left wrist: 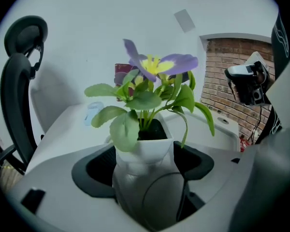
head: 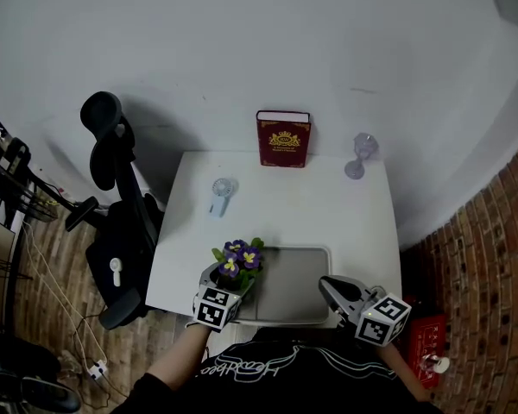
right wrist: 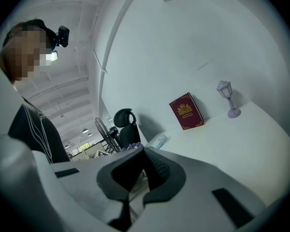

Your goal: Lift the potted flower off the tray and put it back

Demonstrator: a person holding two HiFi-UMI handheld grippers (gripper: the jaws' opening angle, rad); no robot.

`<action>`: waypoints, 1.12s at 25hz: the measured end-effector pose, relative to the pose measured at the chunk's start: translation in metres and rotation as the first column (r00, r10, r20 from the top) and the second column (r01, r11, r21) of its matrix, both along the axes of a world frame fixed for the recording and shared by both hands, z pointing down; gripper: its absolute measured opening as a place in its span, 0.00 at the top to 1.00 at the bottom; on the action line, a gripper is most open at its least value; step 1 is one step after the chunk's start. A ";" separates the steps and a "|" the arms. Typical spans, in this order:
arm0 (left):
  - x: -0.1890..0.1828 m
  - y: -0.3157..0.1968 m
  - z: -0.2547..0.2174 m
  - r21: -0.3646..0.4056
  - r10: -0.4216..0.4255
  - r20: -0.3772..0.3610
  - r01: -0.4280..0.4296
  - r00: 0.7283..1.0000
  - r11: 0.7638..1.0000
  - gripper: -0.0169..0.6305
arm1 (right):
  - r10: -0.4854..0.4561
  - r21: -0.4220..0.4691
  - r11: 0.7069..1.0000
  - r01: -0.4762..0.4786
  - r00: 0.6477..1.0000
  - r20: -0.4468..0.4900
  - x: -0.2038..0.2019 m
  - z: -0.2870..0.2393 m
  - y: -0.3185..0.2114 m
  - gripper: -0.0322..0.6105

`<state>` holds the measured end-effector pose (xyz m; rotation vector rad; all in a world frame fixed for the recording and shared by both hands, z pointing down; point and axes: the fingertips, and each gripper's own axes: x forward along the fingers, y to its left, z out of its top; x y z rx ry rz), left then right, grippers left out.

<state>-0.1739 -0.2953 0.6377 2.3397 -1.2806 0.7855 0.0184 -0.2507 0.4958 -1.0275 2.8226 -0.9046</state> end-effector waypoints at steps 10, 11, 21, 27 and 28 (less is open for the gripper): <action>-0.015 0.033 -0.018 0.024 -0.063 -0.013 0.063 0.998 0.998 0.41 | -0.054 0.005 0.999 0.054 0.998 -0.017 -0.002 -0.004 0.040 0.95; -0.017 0.038 -0.023 0.026 -0.078 -0.018 0.078 0.997 0.997 0.41 | -0.065 0.008 0.998 0.065 0.998 -0.015 -0.003 -0.005 0.046 0.95; 0.026 0.110 -0.117 0.055 -0.080 -0.245 0.096 0.966 0.994 0.45 | -0.166 0.100 0.982 0.162 0.986 0.027 -0.012 -0.037 0.101 0.95; 0.066 0.159 -0.179 0.145 0.029 -0.416 0.034 0.909 0.989 0.79 | -0.193 0.129 0.974 0.185 0.980 0.051 -0.008 -0.046 0.133 0.95; 0.072 0.167 -0.186 0.162 0.047 -0.429 0.025 0.902 0.986 0.83 | -0.197 0.136 0.973 0.189 0.979 0.054 -0.007 -0.048 0.138 0.95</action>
